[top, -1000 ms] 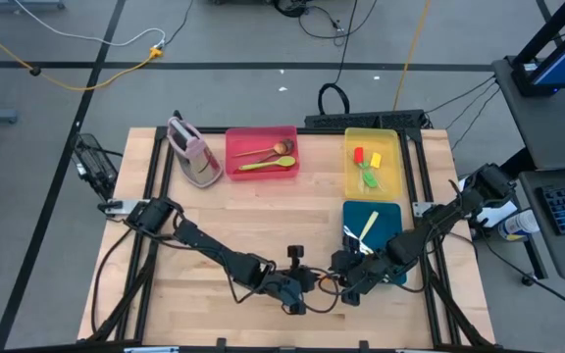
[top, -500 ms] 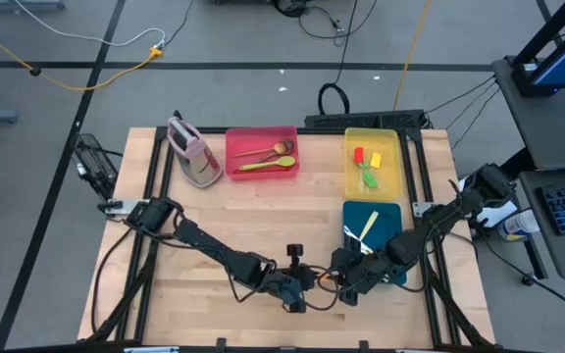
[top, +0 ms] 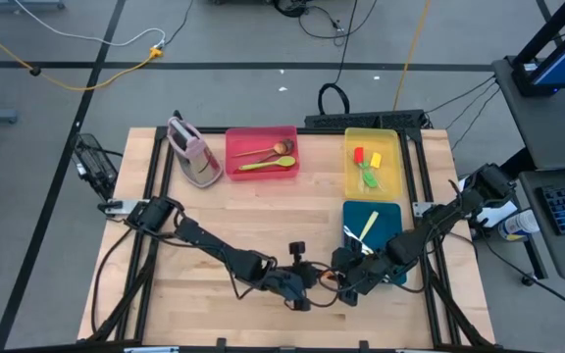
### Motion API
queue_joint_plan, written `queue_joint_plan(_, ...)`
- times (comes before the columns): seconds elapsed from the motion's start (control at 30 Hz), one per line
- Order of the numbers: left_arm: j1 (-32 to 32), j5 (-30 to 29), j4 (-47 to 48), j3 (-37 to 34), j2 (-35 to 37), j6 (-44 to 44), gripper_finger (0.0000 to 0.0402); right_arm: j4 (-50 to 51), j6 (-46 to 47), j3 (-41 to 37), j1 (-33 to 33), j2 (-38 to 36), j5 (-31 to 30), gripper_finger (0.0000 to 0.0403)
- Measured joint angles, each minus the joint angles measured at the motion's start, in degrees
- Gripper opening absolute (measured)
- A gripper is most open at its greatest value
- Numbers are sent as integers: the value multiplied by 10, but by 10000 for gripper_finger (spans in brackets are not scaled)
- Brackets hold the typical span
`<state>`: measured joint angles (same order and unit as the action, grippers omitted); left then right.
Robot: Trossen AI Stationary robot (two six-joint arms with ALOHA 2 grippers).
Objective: Pick & Place Kitchen Items
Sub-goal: Put the orange spatula into the yellow bin
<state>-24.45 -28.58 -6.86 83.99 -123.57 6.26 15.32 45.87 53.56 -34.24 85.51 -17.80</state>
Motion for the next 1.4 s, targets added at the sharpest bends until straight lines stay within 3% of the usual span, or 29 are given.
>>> queue_joint_plan(0.23,0,0,-22,0,0,-2,11,0,-4,0,0,0,0,91)
queue_joint_plan(0.5,0,-20,-19,0,2,-6,21,2,-5,0,0,0,-1,19)
queue_joint_plan(1.1,2,-9,-4,0,6,4,30,-1,17,0,0,0,1,26)
queue_joint_plan(1.4,0,3,66,0,7,93,121,0,40,0,1,0,37,23)
